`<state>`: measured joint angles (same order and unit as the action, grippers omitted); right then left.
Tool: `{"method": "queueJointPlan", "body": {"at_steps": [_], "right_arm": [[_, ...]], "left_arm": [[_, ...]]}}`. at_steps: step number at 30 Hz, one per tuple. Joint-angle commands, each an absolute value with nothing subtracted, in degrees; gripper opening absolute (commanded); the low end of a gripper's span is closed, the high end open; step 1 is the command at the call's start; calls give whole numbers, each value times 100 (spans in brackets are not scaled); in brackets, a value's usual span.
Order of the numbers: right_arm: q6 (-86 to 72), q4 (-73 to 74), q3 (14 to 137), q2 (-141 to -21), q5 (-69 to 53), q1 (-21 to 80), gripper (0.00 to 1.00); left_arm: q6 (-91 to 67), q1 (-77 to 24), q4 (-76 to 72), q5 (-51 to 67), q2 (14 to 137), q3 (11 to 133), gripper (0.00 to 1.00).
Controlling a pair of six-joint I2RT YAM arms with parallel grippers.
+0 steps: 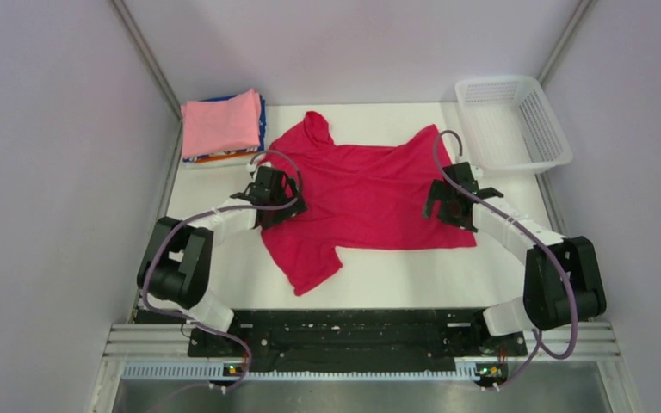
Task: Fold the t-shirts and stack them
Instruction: Flatten out the tshirt
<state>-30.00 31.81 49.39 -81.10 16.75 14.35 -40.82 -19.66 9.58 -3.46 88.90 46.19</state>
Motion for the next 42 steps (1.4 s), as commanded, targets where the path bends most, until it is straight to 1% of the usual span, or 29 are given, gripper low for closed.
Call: {"method": "queueJointPlan", "body": {"at_steps": [1,5,9,11,13,15,18,25,28,32,35,38,42], "right_arm": [[-2644,1351,4773,-8223,776,1430,99],[-2556,824,4792,-8612,688,1432,99],[-2610,644,5017,-8906,1180,1412,99],[-2676,591,5132,-8873,1305,1379,99],[-2831,586,5165,-8638,1392,1358,99],[-3076,560,5008,-8274,1513,1324,99],[-3482,663,4478,-7571,1715,1252,99],[-4418,1577,3480,-5981,2227,1109,99],[-4464,1672,3147,-5410,2360,1113,99],[-4486,1702,2923,-4963,2301,1111,99],[-4367,1714,2916,-4967,2162,1115,99],[-4346,1838,2994,-5107,2083,1110,99],[-4345,1952,3043,-5264,2033,1115,99]], "left_arm": [[-3918,-1802,1237,-431,9672,5378,99],[-3742,-1698,1512,-561,10278,6197,99],[-3572,-1554,1591,-416,10736,6831,99],[-3480,-1547,1799,-421,10815,7232,99],[-3407,-1555,1936,-362,10635,7400,99],[-3384,-1564,1892,-267,10168,7172,99],[-3520,-1626,2038,-247,9214,6507,99],[-4409,-2002,2901,-351,6829,4398,99],[-4666,-2280,3462,-433,6081,3836,99],[-4866,-2585,3765,-401,5758,3514,98],[-4927,-2703,3723,-365,5852,3350,89],[-4898,-2706,3363,-230,6059,3173,86],[-4905,-2702,3022,-338,6430,3169,80]]}}
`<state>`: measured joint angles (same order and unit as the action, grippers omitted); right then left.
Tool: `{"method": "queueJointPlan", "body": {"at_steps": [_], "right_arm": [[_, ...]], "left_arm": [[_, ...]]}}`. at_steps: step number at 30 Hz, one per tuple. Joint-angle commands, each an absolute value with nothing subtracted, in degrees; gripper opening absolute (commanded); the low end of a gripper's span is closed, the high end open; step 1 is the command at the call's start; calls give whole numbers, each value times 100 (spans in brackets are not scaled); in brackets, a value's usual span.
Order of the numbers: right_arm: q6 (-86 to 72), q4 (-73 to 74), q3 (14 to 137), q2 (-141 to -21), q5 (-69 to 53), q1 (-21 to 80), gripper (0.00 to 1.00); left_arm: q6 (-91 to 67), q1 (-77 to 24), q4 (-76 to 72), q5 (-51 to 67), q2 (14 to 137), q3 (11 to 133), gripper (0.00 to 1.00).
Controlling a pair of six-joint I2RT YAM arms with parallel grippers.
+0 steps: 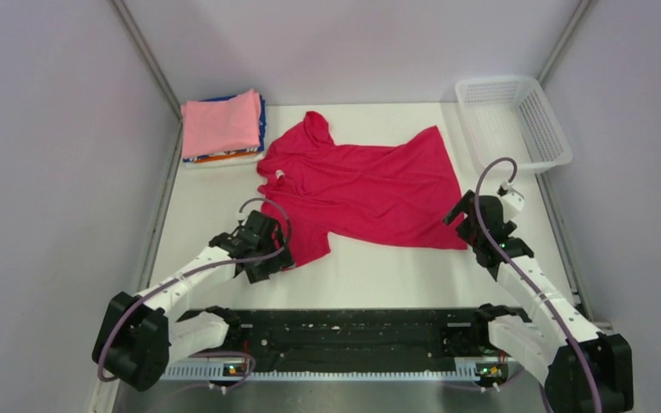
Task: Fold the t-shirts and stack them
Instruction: Flatten out the tshirt
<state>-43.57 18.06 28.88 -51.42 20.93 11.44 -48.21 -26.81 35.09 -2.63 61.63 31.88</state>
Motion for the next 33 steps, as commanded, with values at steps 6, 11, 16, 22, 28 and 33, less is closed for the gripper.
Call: {"method": "queueJointPlan", "body": {"at_steps": [6,11,16,22,28,33], "right_arm": [[-4392,1949,3020,-5403,2043,1108,99],[-4417,2021,3057,-5431,2006,1112,99],[-4599,2155,3017,-5418,2263,1106,99],[-4945,2280,2920,-5571,2596,1061,91],[-5077,2200,2921,-6035,2697,1010,79],[-5044,2021,2918,-6456,2683,987,64]], "left_arm": [[-4887,-2710,2704,-320,6913,3207,67],[-4891,-2707,2432,-219,7327,3145,55],[-4830,-2700,2299,-38,7521,3188,0],[-4787,-2705,2481,139,7182,3073,0],[-4891,-2709,2857,186,6591,2797,0],[-5040,-2714,2861,413,6448,2697,0]]}}
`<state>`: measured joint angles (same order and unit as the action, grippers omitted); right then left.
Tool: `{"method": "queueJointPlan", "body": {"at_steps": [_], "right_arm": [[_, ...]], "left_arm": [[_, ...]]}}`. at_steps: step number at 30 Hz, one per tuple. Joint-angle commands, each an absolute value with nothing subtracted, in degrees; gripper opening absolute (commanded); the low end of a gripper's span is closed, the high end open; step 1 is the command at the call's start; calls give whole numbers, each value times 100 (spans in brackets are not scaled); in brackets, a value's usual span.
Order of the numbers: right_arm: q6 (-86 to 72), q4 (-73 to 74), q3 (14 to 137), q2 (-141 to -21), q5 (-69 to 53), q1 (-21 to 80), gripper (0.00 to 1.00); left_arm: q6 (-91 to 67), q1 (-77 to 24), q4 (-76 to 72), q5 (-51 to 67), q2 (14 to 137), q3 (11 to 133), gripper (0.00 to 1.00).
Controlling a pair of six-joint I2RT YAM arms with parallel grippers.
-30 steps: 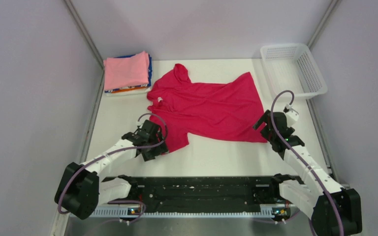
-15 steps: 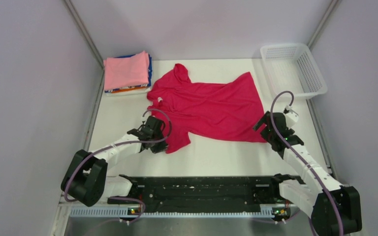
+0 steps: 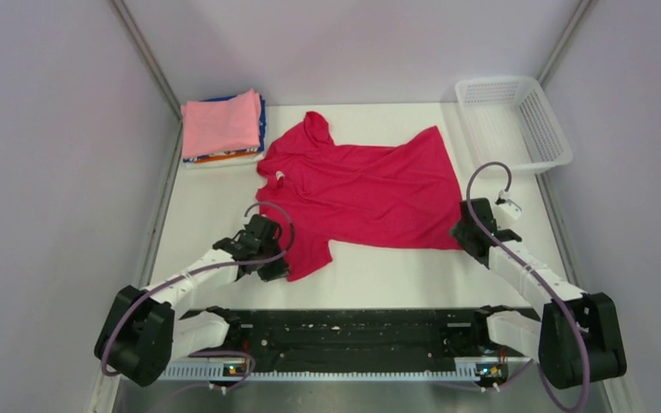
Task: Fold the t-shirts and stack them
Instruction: Flatten out the tshirt
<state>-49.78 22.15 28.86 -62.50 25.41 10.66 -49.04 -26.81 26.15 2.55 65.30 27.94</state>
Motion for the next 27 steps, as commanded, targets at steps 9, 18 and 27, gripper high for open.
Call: {"method": "queueJointPlan", "body": {"at_steps": [9,18,27], "right_arm": [[-4975,1622,2813,-6737,2463,791,56],[-4922,1625,2652,-6743,2043,777,48],[-4892,1511,2605,-6903,1929,782,35]], "left_arm": [[-5199,-2730,2951,515,6013,2503,0],[-5320,-2729,2959,399,5924,2661,0],[-5335,-2729,2979,265,5768,2696,0]]}}
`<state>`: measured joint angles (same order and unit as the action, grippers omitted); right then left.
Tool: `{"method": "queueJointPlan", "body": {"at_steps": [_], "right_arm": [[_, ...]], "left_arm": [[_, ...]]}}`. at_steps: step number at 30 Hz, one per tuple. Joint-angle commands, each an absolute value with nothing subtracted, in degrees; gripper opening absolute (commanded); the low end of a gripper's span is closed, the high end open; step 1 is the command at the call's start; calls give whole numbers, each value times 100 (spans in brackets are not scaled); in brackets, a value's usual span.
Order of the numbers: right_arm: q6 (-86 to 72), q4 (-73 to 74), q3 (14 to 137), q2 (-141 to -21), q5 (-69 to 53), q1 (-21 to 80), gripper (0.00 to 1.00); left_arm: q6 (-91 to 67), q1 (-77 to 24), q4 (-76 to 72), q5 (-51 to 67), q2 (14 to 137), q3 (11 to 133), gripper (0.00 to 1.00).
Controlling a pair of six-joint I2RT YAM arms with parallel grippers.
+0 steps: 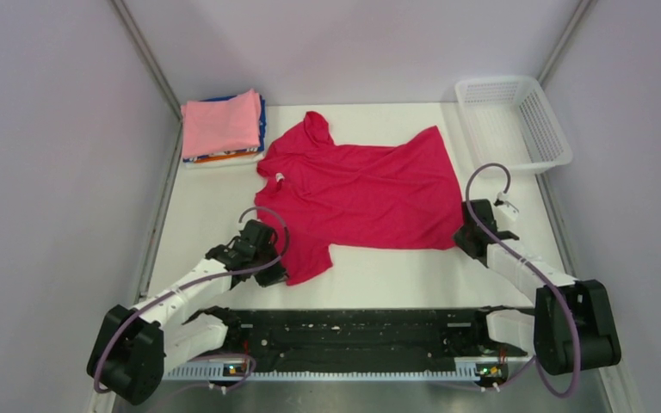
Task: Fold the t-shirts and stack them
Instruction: Flatten out the tshirt
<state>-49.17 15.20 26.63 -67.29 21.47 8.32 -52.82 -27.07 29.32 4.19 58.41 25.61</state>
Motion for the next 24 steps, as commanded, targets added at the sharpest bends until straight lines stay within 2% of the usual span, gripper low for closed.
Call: {"method": "queueJointPlan", "body": {"at_steps": [1,6,8,15,24], "right_arm": [[-4876,1506,2616,-6943,1911,782,33],[-4772,1492,2644,-6958,1831,781,12],[-4716,1509,2666,-6914,1793,781,0],[-4424,1852,3145,-6108,1474,782,0],[-3970,2812,4787,-4438,1244,782,0]], "left_arm": [[-5333,-2730,2956,268,5772,2696,0],[-5343,-2730,2874,334,5791,2697,0],[-5324,-2731,2889,304,5742,2727,0],[-4986,-2732,3166,-518,5097,3708,0],[-3794,-2732,3095,-1446,4578,6149,0]]}}
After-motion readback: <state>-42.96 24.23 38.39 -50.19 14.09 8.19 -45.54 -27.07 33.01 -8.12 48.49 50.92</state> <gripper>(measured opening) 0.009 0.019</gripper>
